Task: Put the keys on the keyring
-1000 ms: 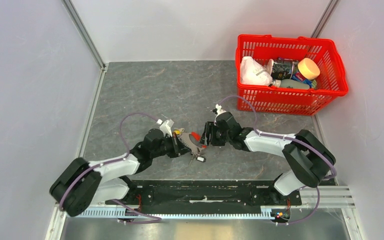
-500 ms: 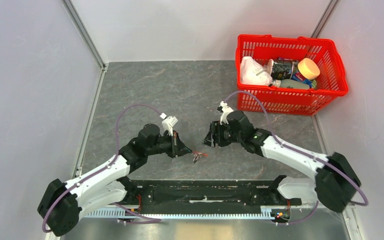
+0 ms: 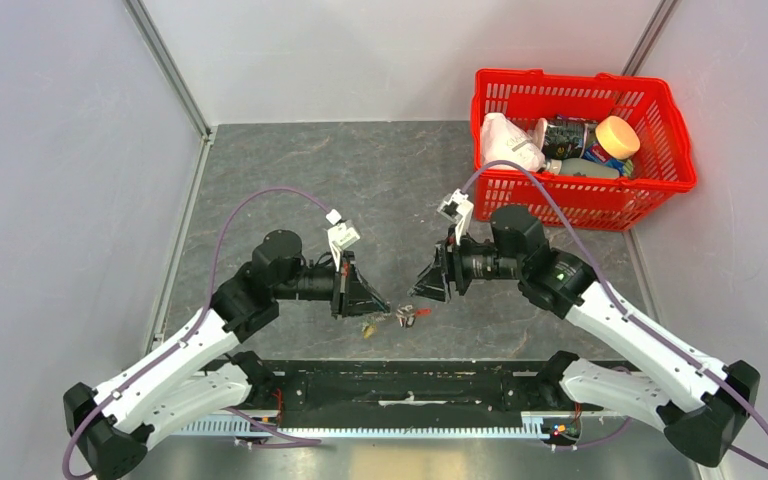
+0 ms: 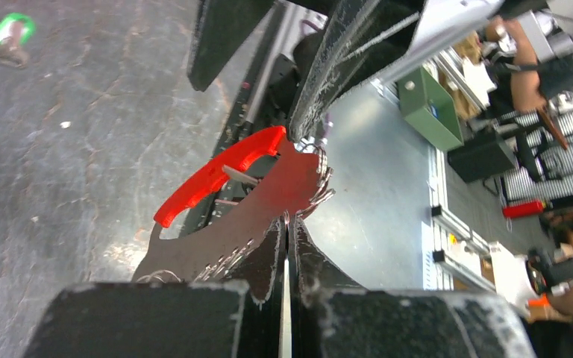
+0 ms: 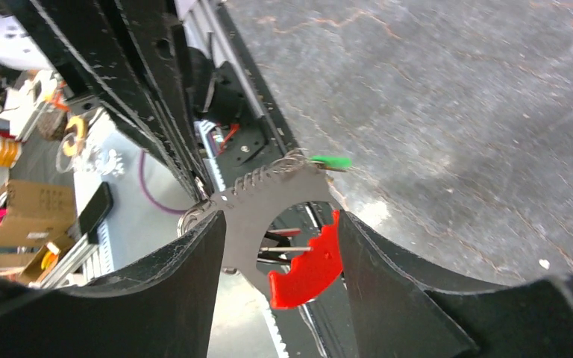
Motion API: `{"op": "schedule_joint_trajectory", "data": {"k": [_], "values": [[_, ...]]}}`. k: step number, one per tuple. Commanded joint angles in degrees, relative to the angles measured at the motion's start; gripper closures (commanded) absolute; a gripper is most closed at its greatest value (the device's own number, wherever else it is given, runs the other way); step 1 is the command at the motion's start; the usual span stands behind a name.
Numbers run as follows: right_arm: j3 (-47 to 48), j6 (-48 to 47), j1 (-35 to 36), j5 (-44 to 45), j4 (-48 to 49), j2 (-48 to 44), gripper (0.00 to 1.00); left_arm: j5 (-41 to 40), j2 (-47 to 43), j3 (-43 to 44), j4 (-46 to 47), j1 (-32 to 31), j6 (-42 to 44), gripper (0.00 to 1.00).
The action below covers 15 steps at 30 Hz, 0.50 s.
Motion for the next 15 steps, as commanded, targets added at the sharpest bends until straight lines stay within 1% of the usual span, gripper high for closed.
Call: {"op": "schedule_joint_trajectory", "data": {"k": [1, 4, 8, 13, 15], "values": [[4.68, -3.07, -0.06, -9.73, -1.8, -2.0, 0.36, 9.42, -0.29, 4.99, -3.28, -1.48, 6.6, 0.98], [5.45, -3.68, -0.05, -12.73, -1.58, -2.98, 0.36, 12.19, -0.09, 5.74, -3.87, -2.43, 7.89, 0.98], [6.41, -3.65, -0.08, -16.11, -0.6, -2.26, 0.38, 13.41, 0.38, 5.96, -3.84, -3.39, 8.93, 0.98], [6.22, -0.64, 0.5, -20.65, 4.42, -0.24, 0.44, 13.52, 0.34, 6.55, -3.71, -4.41, 9.76, 0.98], [6.2, 0.12, 1.83, -20.85, 5.59, 0.64, 0.45, 12.98, 0.25, 6.59, -3.56, -4.58, 9.87, 0.98]]}}
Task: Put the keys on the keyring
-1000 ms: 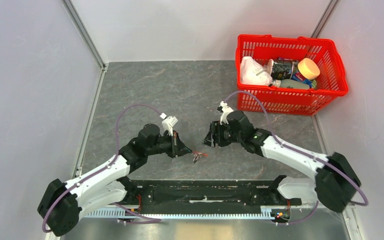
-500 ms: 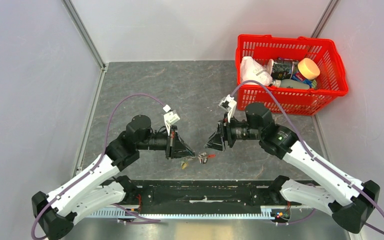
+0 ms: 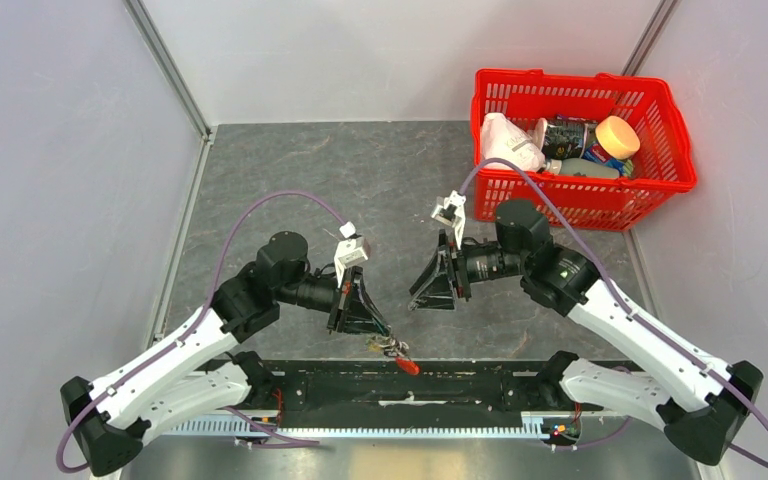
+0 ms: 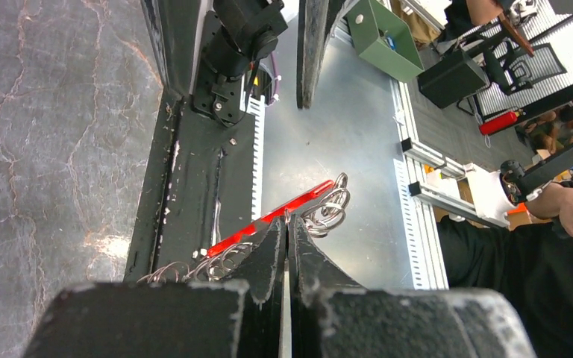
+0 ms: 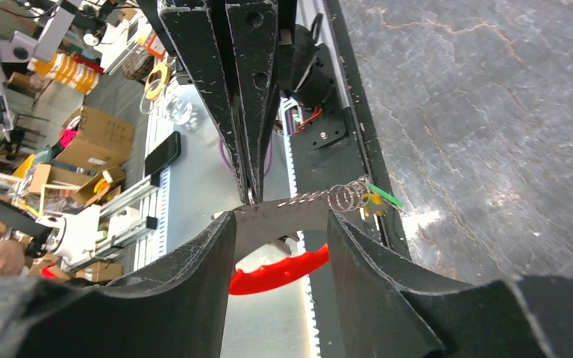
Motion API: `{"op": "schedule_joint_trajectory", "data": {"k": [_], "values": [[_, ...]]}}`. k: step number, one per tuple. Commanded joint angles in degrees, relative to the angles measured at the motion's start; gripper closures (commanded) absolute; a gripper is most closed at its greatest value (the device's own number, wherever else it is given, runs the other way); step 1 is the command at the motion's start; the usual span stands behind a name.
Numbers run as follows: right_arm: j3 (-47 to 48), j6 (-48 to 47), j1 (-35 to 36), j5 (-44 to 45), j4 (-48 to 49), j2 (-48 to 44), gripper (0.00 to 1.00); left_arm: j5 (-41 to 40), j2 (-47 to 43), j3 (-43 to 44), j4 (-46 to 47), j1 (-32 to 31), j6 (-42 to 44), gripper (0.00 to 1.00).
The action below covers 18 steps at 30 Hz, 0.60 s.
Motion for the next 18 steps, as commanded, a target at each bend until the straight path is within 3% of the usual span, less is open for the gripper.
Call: {"op": "schedule_joint_trajectory", "data": {"k": [1, 5, 18], "values": [[2.12, 1.97, 2.68, -4.36, 5.42, 1.81, 0.45, 2.01, -0.3, 3.14, 1.3, -0.59, 2.68, 0.98], [2.61, 0.94, 7.31, -1.4, 5.24, 2.95, 0.45, 1.14, -0.21, 3.39, 1.69, -0.7, 2.57, 0.98], [2.0, 2.11, 11.38, 2.36, 7.89, 5.9, 0.52, 0.39, -1.17, 3.1, 3.54, -0.77, 1.79, 0.98]]}}
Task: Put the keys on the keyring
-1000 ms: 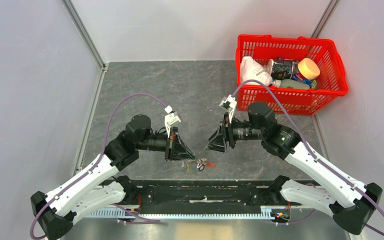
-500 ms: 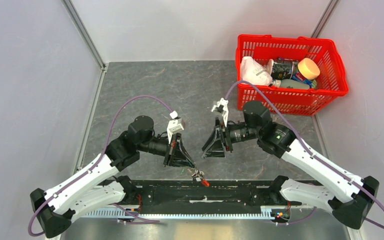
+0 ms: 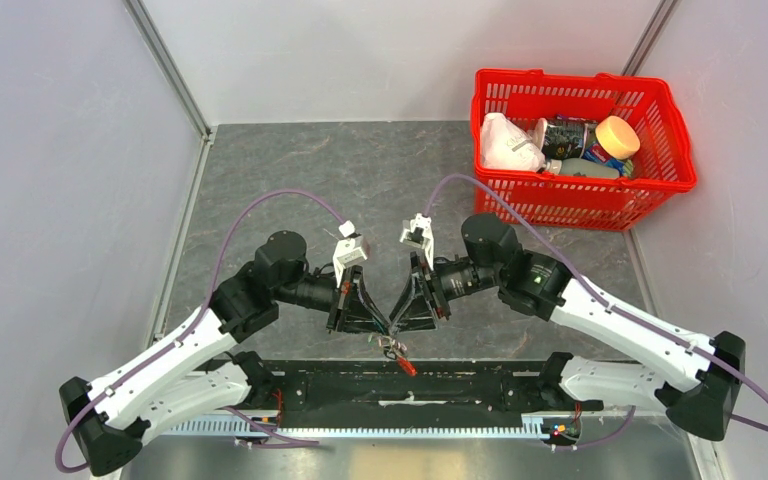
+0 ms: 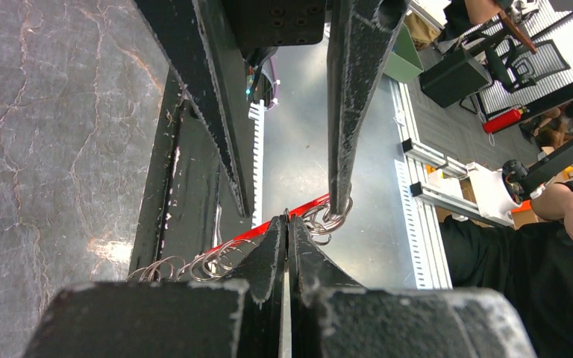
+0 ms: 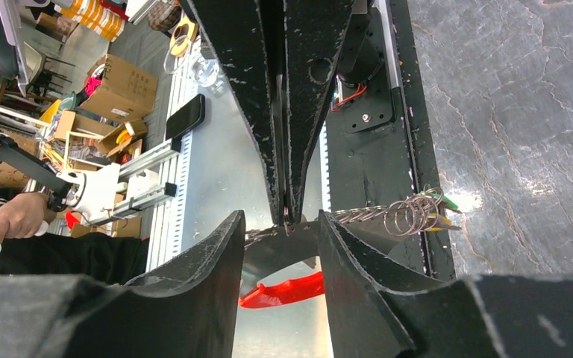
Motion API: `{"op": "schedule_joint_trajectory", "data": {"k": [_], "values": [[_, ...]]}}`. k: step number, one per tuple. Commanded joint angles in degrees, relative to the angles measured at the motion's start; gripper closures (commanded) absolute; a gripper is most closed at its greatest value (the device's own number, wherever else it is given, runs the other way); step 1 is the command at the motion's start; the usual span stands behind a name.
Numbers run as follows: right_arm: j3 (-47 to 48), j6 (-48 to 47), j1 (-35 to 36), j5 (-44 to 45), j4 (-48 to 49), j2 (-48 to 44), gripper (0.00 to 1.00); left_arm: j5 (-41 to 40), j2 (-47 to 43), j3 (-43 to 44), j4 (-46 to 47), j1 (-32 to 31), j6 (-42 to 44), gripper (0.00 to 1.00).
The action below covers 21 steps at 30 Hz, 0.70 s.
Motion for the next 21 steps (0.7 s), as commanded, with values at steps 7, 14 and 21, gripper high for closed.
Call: {"op": "schedule_joint_trajectory", "data": {"k": [7, 14, 21], "values": [[2.0, 1.06, 2.06, 2.55, 3.77, 1.13, 0.58, -0.28, -2.31, 1.68, 3.76, -0.26, 1.3, 0.98], [1.03, 1.39, 3.5, 2.77, 3.53, 0.1, 0.59, -3.11, -4.21, 1.41, 4.2, -0.22, 1.63, 0.98], [0.42, 1.75, 5.24, 3.2, 4.09, -0.19, 0.59, -5.56, -5.32, 1.06, 4.85, -0.19, 1.64, 0.98]]}}
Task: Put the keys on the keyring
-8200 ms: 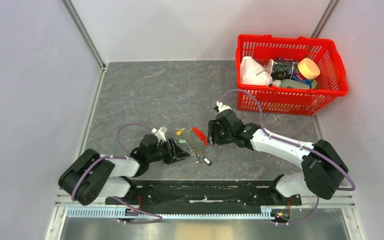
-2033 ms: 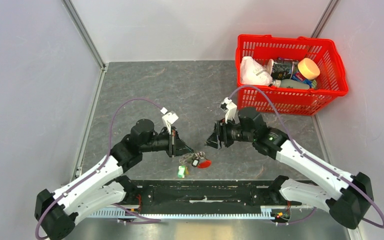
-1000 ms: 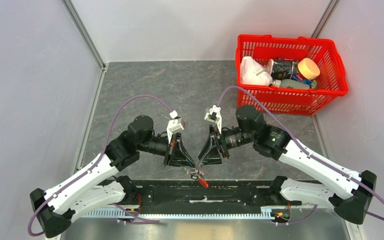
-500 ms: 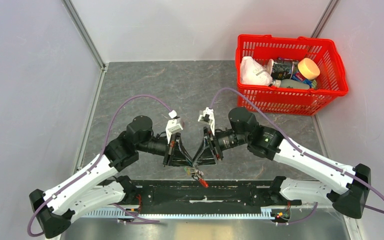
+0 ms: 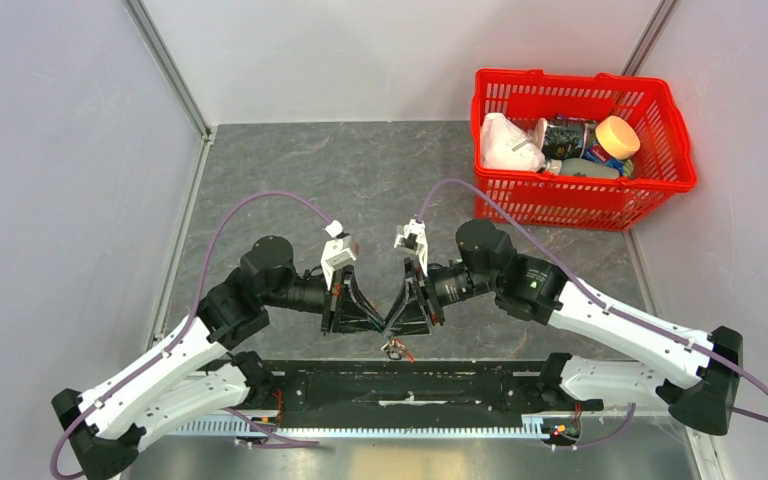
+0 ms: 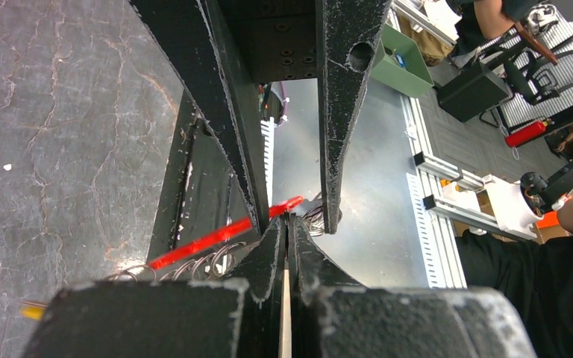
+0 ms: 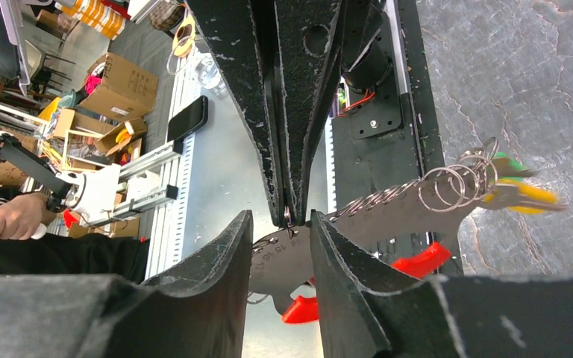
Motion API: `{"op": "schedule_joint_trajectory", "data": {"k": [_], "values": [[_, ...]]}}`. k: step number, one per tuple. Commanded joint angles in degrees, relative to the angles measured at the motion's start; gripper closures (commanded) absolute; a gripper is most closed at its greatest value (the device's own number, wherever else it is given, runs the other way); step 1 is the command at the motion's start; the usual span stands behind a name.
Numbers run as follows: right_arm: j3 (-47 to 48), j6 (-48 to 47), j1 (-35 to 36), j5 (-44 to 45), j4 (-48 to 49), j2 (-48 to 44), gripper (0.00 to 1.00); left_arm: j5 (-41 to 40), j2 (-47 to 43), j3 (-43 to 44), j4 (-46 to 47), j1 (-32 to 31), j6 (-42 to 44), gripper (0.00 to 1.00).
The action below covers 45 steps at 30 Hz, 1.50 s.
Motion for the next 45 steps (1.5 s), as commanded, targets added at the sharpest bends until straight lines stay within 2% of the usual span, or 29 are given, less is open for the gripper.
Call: {"op": "schedule_joint_trajectory", "data": {"k": [1, 16, 17, 19, 20, 28, 36, 37, 39, 40, 42, 45], "values": [[0.39, 0.56, 1.7, -0.09, 2.07, -1.11, 0.6, -2.58, -1.54, 1.04, 4.64, -0.08, 1.54, 0.98], [0.74, 0.39, 2.9, 1.06, 2.32, -2.23, 0.86, -1.99, -2.45, 0.29, 4.4, -0.08, 1.34, 0.98], [0.75, 0.28, 2.9, 0.97, 2.19, -2.4, 0.88, -2.27, -2.55, 0.29, 4.32, -0.08, 1.43, 0.98], [0.47, 0.18, 2.99, 1.21, 2.04, -2.82, 0.99, -2.87, -2.82, 0.29, 4.22, -0.08, 1.53, 0.98], [0.35, -0.02, 2.99, 1.42, 1.73, -3.1, 1.0, -3.15, -2.96, 0.29, 4.18, -0.08, 1.59, 0.98], [-0.33, -1.62, 3.43, 5.32, -1.28, -5.44, 1.0, -4.91, -2.44, 0.29, 4.05, -0.08, 0.99, 0.97], [-0.66, -1.56, 3.51, 5.19, -1.87, -5.75, 1.0, -7.77, -3.14, 0.11, 3.65, -0.08, 1.33, 0.98], [-0.66, -1.58, 3.54, 4.98, -1.89, -5.74, 0.93, -7.94, -3.12, 0.11, 3.58, -0.08, 1.26, 0.98], [-0.65, -1.55, 3.52, 4.48, -2.02, -5.59, 0.65, -7.96, -3.04, 0.16, 3.61, -0.08, 1.29, 0.98], [-0.66, -1.63, 3.54, 4.48, -2.04, -5.57, 0.59, -7.95, -3.05, 0.19, 3.61, -0.08, 1.34, 0.98], [-0.75, -1.69, 3.56, 4.79, -1.93, -5.79, 0.52, -7.69, -2.97, 0.2, 3.61, -0.08, 1.3, 0.98], [-0.75, -1.69, 3.52, 4.38, -1.89, -6.16, 0.49, -7.6, -2.95, 0.2, 3.61, -0.08, 1.37, 0.98]]}}
